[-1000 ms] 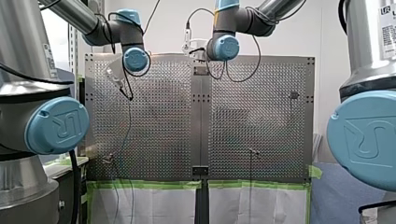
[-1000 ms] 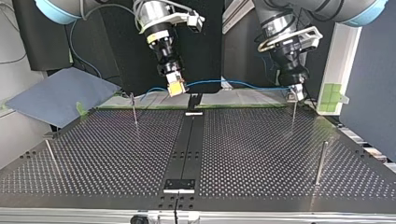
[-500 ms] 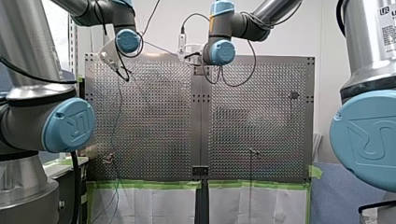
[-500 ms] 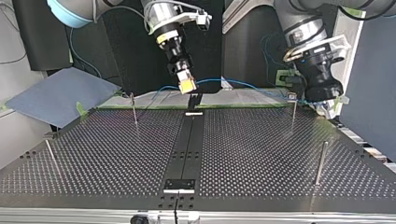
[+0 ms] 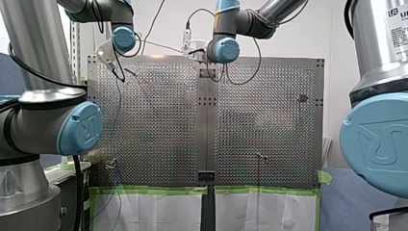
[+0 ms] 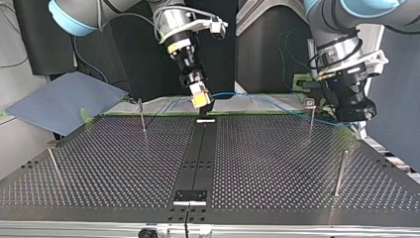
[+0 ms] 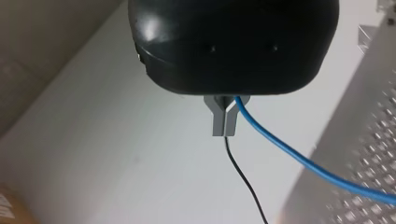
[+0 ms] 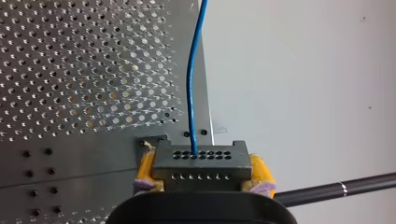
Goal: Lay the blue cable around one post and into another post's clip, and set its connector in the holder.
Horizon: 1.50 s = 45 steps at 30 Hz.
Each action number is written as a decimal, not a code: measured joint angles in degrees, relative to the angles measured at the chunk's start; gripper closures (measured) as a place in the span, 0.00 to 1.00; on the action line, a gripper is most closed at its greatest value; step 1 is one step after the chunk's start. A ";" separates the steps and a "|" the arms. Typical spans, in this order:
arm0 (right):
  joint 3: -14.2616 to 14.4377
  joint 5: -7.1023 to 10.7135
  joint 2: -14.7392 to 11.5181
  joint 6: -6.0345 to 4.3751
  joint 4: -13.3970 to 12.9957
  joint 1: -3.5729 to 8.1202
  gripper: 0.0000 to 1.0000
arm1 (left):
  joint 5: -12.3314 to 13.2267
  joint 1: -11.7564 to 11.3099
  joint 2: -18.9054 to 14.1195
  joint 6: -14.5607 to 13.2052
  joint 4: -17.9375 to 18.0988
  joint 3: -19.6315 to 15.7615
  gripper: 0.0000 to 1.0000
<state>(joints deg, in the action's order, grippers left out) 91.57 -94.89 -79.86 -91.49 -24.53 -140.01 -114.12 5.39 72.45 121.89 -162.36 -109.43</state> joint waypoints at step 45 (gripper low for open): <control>-22.72 0.59 13.40 1.93 12.07 -1.76 1.00 | 10.83 -17.03 15.25 9.23 7.31 8.62 1.00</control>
<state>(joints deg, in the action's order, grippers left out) 68.85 -94.31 -66.46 -89.56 -12.46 -141.77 -103.29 -11.65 87.70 131.12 -155.04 -100.80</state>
